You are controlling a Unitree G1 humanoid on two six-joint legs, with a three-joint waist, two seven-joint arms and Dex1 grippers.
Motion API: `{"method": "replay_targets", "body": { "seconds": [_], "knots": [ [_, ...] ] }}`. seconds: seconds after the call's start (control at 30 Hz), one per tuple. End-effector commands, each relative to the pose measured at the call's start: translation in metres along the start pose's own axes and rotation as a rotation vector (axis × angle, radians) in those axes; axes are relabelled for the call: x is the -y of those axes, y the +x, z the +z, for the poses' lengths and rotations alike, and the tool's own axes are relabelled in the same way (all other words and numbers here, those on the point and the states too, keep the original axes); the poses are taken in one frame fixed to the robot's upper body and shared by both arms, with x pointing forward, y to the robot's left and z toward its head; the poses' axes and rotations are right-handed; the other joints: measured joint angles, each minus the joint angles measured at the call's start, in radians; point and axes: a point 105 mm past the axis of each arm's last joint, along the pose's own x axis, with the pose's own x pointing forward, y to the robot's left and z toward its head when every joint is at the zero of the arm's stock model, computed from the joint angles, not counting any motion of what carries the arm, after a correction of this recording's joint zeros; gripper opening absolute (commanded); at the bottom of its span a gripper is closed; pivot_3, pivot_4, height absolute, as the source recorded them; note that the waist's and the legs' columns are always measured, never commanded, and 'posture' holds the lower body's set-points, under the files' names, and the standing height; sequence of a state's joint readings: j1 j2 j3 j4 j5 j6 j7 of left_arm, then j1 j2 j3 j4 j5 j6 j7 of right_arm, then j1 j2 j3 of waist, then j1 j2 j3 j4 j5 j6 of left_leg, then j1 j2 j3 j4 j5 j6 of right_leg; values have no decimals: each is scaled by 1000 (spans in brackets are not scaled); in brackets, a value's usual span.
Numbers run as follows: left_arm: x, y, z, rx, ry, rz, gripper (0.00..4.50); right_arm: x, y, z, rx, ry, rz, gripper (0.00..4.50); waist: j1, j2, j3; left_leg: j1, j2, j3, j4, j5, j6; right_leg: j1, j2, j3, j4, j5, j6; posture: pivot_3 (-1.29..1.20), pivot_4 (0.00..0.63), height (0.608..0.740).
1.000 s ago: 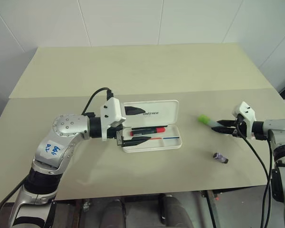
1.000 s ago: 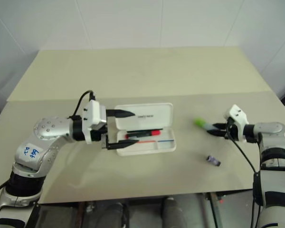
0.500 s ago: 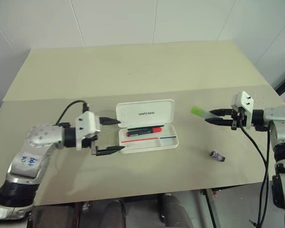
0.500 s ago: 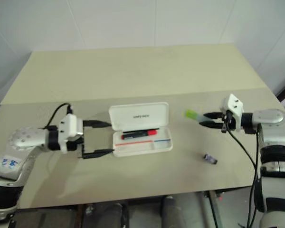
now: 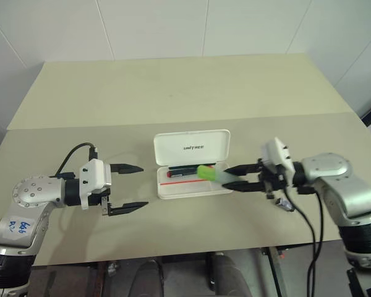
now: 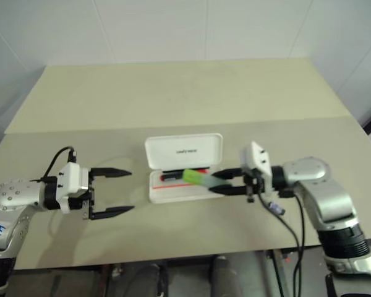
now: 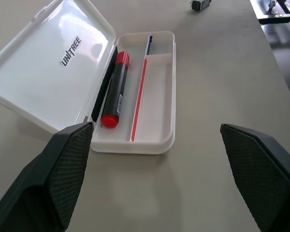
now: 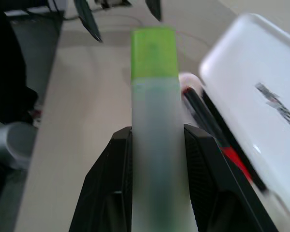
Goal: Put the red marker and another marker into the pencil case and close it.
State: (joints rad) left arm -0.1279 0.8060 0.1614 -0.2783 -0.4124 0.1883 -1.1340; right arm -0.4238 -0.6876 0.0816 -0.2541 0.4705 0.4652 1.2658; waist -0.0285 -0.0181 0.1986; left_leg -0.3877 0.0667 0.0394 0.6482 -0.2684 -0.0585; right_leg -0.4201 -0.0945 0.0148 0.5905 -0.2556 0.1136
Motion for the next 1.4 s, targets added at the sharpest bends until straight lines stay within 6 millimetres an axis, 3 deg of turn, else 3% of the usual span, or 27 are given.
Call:
{"method": "replay_targets", "body": {
  "seconds": [0.03, 0.2, 0.47, 0.9, 1.1, 1.4],
  "knots": [
    [0, -3, 12, 33, 50, 15, 4500, -4, 18, 7, 29, -24, 13, 1100, 0, 0, 0, 0, 0, 0, 0, 0, 0, 0, 0, 0, 0, 0, 0, 0, 150, 740],
    [2, 3, 13, 45, 50, 11, 4500, 3, 46, -1, 15, -42, 36, 1100, -2, -1, 0, 0, 0, 0, 0, 0, 0, -1, 0, 0, 1, 0, 0, 0, 150, 740],
    [3, 3, 13, 45, 47, 9, 4500, 8, 69, -7, -28, -101, 141, 1100, 0, -1, 0, -3, 0, 1, -1, 0, 0, -6, 1, 0, 4, 0, 1, 0, 150, 740],
    [6, 3, 12, 41, 41, 19, 4500, 25, 77, -12, -73, -162, 197, 1100, -2, -1, 0, -3, 0, 1, -1, 0, 0, -7, 1, 0, 6, 1, 2, 0, 150, 740],
    [6, 5, 13, 44, 42, 23, 4500, 26, 84, -11, -76, -187, 227, 1100, -2, -1, 0, -3, 1, 1, -1, 0, 0, -8, 1, 0, 7, 7, 13, 0, 150, 740],
    [5, 6, 14, 45, 44, 23, 4500, 27, 90, -15, -89, -179, 242, 1100, -2, -1, 0, -3, 1, 1, -1, 0, 0, -8, 1, 0, 7, 7, 12, 0, 150, 740]
  ]
}}
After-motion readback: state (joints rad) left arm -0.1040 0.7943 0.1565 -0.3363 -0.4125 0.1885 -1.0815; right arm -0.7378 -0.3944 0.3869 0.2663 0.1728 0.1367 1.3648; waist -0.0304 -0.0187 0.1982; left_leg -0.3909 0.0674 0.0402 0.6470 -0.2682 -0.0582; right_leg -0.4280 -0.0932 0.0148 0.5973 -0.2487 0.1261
